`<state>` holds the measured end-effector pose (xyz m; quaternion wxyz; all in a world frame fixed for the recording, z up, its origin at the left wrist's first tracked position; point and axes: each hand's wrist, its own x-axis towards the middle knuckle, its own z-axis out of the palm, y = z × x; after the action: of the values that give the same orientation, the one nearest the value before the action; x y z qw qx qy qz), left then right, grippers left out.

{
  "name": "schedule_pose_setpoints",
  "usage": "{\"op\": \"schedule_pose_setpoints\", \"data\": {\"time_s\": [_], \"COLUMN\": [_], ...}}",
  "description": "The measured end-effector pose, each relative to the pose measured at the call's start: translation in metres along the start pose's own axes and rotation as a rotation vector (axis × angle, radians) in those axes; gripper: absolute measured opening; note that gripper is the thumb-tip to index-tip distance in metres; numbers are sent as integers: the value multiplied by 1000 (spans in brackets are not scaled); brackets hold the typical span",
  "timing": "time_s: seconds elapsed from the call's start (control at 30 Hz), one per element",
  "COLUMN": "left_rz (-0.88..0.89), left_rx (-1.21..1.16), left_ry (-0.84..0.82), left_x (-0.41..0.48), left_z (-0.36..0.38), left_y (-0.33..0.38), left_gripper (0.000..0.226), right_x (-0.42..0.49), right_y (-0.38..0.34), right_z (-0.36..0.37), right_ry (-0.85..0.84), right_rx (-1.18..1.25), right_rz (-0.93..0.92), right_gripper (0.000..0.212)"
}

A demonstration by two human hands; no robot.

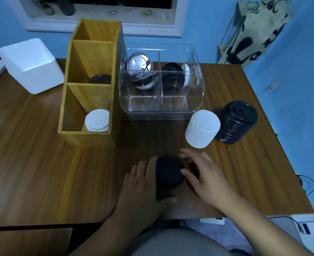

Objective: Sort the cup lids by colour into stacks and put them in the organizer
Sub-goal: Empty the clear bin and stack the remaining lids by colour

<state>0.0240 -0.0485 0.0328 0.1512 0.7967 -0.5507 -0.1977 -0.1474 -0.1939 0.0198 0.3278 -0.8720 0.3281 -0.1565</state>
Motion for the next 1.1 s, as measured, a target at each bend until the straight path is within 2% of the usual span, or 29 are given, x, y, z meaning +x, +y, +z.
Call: {"op": "schedule_pose_setpoints", "data": {"time_s": [0.13, 0.23, 0.3, 0.4, 0.53, 0.63, 0.8, 0.97, 1.1], "left_rz": [115, 202, 187, 153, 191, 220, 318, 262, 233], "left_rx": [-54, -64, -59, -87, -95, -109, -295, -149, -129], "left_ry": [-74, -109, -60, 33, 46, 78, 125, 20, -14], "left_x": [-16, -9, 0, 15, 45, 76, 126, 178, 195], "left_z": [-6, -10, -17, -32, -48, -49, -47, -33, -19], "left_y": [-8, -19, -26, -32, -6, 39, 116, 166, 174], "left_gripper": [93, 75, 65, 57, 53, 60, 80, 115, 124], "right_x": [-13, -24, -26, -24, -27, -20, 15, 54, 70], "right_y": [-8, -19, -16, -9, -2, 10, 43, 73, 84], "right_z": [2, 15, 21, 8, -50, -118, -195, -215, -213], "right_ry": [95, 50, 32, 0, -25, 83, 215, 46, -58], "right_rx": [5, -155, -259, -179, -70, -109, -125, -172, -163], "right_rz": [-20, -38, -57, -27, -98, -102, -47, -2, -25], "right_gripper": [41, 71, 79, 76, 74, 71, 66, 64, 64]}}
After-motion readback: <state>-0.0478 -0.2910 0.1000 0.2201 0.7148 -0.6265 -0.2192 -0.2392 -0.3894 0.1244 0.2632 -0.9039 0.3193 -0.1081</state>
